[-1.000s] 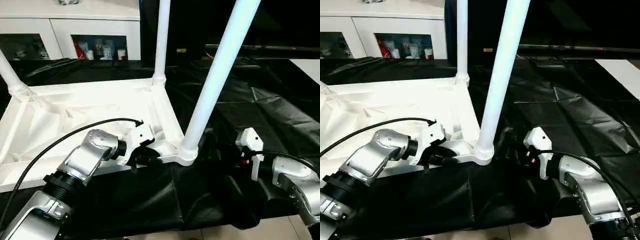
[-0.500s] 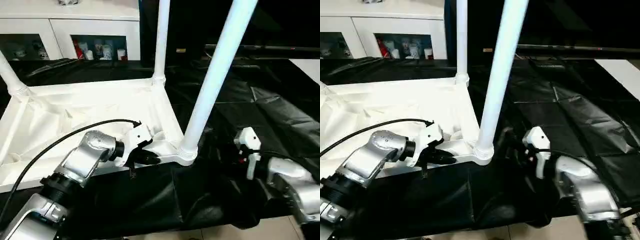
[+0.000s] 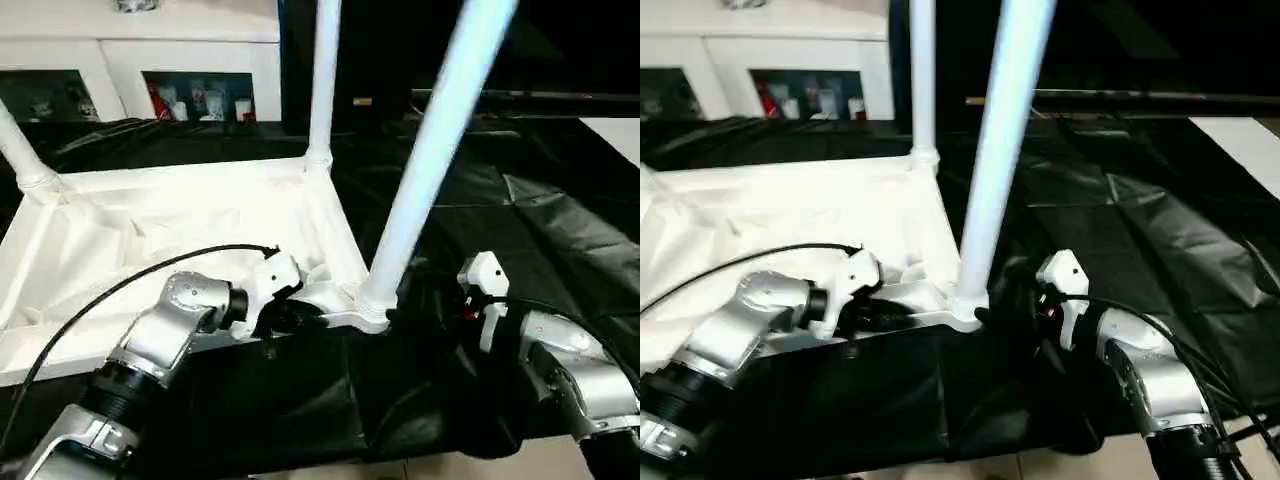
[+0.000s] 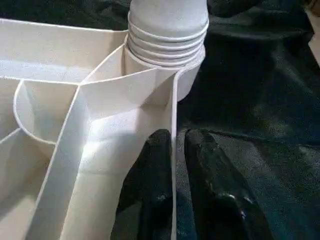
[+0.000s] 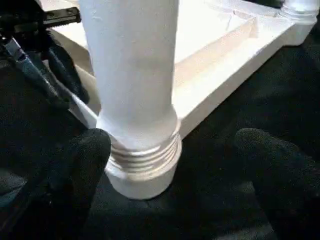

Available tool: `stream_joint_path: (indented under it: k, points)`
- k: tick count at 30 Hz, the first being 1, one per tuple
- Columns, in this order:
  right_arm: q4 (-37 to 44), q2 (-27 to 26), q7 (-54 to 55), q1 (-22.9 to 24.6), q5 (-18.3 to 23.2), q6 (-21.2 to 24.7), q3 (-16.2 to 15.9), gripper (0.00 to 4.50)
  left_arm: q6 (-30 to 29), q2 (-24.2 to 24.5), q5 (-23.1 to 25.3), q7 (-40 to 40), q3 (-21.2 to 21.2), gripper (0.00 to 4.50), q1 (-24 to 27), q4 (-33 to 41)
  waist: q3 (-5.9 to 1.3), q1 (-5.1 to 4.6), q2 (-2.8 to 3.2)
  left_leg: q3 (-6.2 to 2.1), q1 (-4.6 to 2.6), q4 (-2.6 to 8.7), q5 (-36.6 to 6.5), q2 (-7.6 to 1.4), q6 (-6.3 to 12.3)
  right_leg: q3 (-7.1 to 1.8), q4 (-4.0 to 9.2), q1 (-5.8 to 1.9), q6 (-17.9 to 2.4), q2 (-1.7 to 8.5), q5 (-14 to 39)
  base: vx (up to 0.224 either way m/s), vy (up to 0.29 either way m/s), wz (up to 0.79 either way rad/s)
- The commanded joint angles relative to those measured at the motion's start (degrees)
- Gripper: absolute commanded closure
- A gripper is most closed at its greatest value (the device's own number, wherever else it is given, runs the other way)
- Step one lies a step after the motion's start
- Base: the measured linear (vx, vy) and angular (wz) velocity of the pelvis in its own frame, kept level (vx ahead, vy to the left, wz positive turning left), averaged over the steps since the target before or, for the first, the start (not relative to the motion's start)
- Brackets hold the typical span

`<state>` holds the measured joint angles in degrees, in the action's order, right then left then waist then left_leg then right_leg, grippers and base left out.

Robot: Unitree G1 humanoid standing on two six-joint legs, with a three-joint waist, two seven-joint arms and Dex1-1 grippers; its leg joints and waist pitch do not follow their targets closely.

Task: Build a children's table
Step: Rotate leg to tighten

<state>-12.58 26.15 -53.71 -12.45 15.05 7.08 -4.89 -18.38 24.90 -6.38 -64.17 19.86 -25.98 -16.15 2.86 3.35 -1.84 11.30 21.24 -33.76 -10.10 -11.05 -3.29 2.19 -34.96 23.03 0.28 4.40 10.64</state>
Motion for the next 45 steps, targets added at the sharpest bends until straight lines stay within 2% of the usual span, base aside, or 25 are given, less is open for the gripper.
stream_joint_path:
  k: [1, 2, 11, 12, 14, 22, 27, 33, 35, 36, 38, 41, 45]
  points:
    - [-0.4, 0.3, 0.4, -0.8, -0.7, -0.9, 0.2, 0.0, -0.5, 0.4, 1.2, -0.1, 1.3, 3.73, 0.5, -0.3, -3.23, 0.01, -0.29, -0.99, -0.72, 4.03, -14.4, -2.05, 1.56, -1.99, 4.64, -2.04, -10.5, 3.08, 16.6, 0.0, 0.0, 0.0]
    - [-0.7, 0.5, 0.2, -1.1, -1.0, -1.5, 0.1, 0.0, 0.0, 0.2, 1.5, 0.3, 1.2, 3.73, 0.3, -1.3, -3.22, 0.01, -0.53, -0.98, -0.73, 3.97, -14.6, -2.02, 1.64, -2.02, 4.68, -2.05, -10.2, 3.13, 17.2, 0.0, 0.0, 0.0]
    - [-1.8, -0.2, -0.5, -2.4, -1.0, -1.8, -0.2, 0.0, 0.8, 0.6, 2.1, 1.4, 0.2, 3.73, -0.1, -2.9, -3.07, -0.01, -0.66, -1.04, -0.82, 4.07, -16.0, -2.05, 1.19, -2.02, 5.01, -1.85, -9.6, 3.21, 20.3, 0.0, 0.0, 0.0]
    - [-1.8, -0.2, -0.5, -2.4, -1.0, -1.9, -0.2, 0.0, 0.8, 0.6, 2.1, 1.4, 0.2, 3.88, -0.1, -2.9, -3.03, -0.06, -0.68, -1.07, -0.83, 4.09, -16.6, -2.04, 1.0, -2.02, 5.11, -1.83, -9.4, 3.23, 21.3, 0.0, 0.0, 0.0]
    - [-2.0, -0.1, -1.3, -2.5, -1.1, -1.7, -0.8, 0.0, 0.0, 0.5, 1.9, 1.4, 0.2, 3.88, -0.2, -2.9, -3.03, -0.04, -0.77, -1.1, -0.82, 4.1, -16.5, -2.04, 0.94, -2.03, 5.13, -1.87, -9.1, 3.27, 21.8, 0.0, 0.0, 0.0]
    - [-4.3, -1.5, -1.8, -3.9, -1.2, -1.7, -1.4, 0.0, 0.3, 0.9, 2.9, 0.3, 1.8, 4.44, -0.3, -2.7, -3.13, -0.16, -0.67, -1.12, -0.81, 4.11, -16.1, -2.06, 0.97, -2.0, 4.91, -1.88, -10.2, 3.22, 19.6, 0.0, 0.0, 0.0]
    - [-6.1, -2.0, -1.8, -5.4, -2.3, -2.2, -2.1, 0.0, 1.1, 1.2, 4.6, 0.0, 3.5, 4.44, -0.5, -2.8, -3.2, -0.16, -0.51, -1.07, -0.84, 4.12, -15.3, -2.1, 1.0, -2.03, 4.68, -1.97, -10.7, 3.15, 17.2, 0.0, 0.0, 0.0]
    - [-8.7, -3.0, -2.9, -7.2, -3.3, -3.0, -3.5, 0.0, 1.5, 1.0, 5.5, 0.1, 4.1, 4.44, -1.2, -3.5, -3.19, -0.21, -0.49, -1.16, -1.01, 4.16, -17.0, -2.12, 0.3, -2.02, 4.9, -1.8, -10.5, 3.25, 19.7, 0.0, 0.0, 0.0]
    - [-9.9, -3.5, -3.1, -7.9, -3.3, -3.3, -3.8, 0.0, 1.4, 0.9, 5.6, 0.1, 4.1, 4.44, -1.4, -3.6, -3.2, -0.18, -0.52, -1.15, -0.92, 4.17, -16.7, -2.12, 0.34, -2.05, 4.77, -1.89, -10.8, 3.21, 18.5, 0.0, 0.0, 0.0]
    - [-10.1, -3.6, -3.3, -8.1, -3.3, -3.3, -3.8, 0.0, 1.3, 0.9, 5.5, 0.1, 4.1, 4.44, -1.4, -3.5, -3.22, -0.2, -0.75, -1.12, -0.94, 4.19, -16.6, -2.13, 0.4, -2.0, 4.73, -1.92, -10.9, 3.19, 18.2, 0.0, 0.0, 0.0]
    - [-10.5, -3.8, -3.5, -8.3, -3.3, -3.5, -3.8, 0.3, 1.2, 0.9, 5.4, 0.2, 4.0, 4.5, -1.3, -3.5, -3.2, -0.12, -0.61, -1.1, -0.96, 4.15, -16.4, -2.14, 0.42, -2.06, 4.7, -1.91, -10.9, 3.22, 18.2, 0.0, 0.0, 0.0]
    - [-11.5, -4.0, -3.8, -8.9, -3.5, -3.9, -3.7, 0.43, 1.3, 0.8, 5.4, 0.3, 3.9, 4.5, -1.3, -3.6, -3.27, -0.08, -0.62, -1.09, -0.91, 4.12, -16.0, -2.13, 0.55, -2.06, 4.65, -2.0, -11.0, 3.29, 17.6, 0.0, 0.0, 0.0]
    - [-12.4, -4.2, -4.2, -9.2, -3.4, -4.3, -4.0, 0.91, 1.4, 0.8, 5.3, 0.2, 3.7, 4.5, -1.2, -3.7, -3.2, -0.11, -0.61, -1.12, -0.91, 4.18, -16.4, -2.14, 0.55, -2.03, 4.75, -1.92, -10.9, 3.26, 18.5, 0.0, 0.0, 0.0]
